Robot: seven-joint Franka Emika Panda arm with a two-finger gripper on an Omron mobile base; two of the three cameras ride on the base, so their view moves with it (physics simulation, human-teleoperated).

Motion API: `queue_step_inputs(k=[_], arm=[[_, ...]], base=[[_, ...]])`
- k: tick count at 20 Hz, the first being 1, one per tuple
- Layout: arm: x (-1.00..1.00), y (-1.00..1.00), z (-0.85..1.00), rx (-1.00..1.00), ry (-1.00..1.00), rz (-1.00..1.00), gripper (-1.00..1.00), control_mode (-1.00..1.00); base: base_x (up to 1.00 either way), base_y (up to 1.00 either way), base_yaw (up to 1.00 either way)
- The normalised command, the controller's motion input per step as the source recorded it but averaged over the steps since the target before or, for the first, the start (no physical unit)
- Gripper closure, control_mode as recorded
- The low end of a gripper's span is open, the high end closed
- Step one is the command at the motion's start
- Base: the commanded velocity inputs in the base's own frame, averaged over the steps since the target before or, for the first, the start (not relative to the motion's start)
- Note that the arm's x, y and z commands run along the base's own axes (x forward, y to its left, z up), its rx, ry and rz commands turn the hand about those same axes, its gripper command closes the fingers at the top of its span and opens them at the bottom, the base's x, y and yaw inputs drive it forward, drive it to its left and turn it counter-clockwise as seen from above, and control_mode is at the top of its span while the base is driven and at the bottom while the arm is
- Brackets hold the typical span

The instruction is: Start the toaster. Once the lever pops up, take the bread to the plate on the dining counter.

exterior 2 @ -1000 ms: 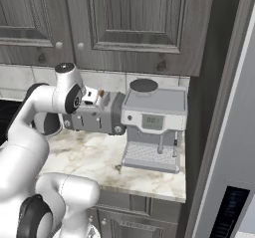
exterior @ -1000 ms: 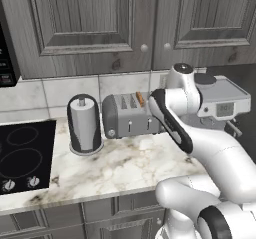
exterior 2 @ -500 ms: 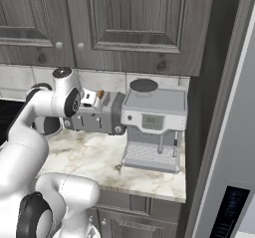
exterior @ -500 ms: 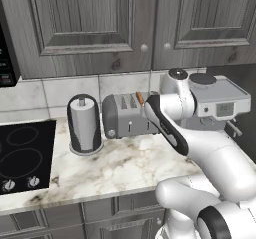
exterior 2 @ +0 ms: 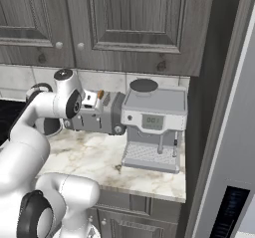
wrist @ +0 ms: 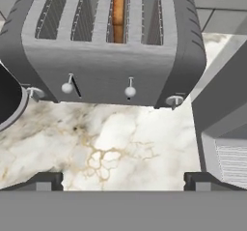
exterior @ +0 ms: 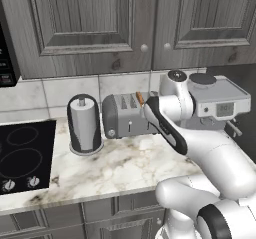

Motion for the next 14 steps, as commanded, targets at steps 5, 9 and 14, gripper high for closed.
queue_step_inputs(k=[5, 9, 14], arm=[[0.0, 0.0, -0.09, 0.0, -0.02, 0.0, -1.0, -1.0], [0.0, 0.0, -0.08, 0.0, -0.02, 0.0, -1.0, -1.0], [0.01, 0.0, -0.06, 0.0, -0.03, 0.0, -1.0, -1.0]], base=[[0.0, 0.0, 0.0], [0.0, 0.0, 0.0], [0.0, 0.0, 0.0]])
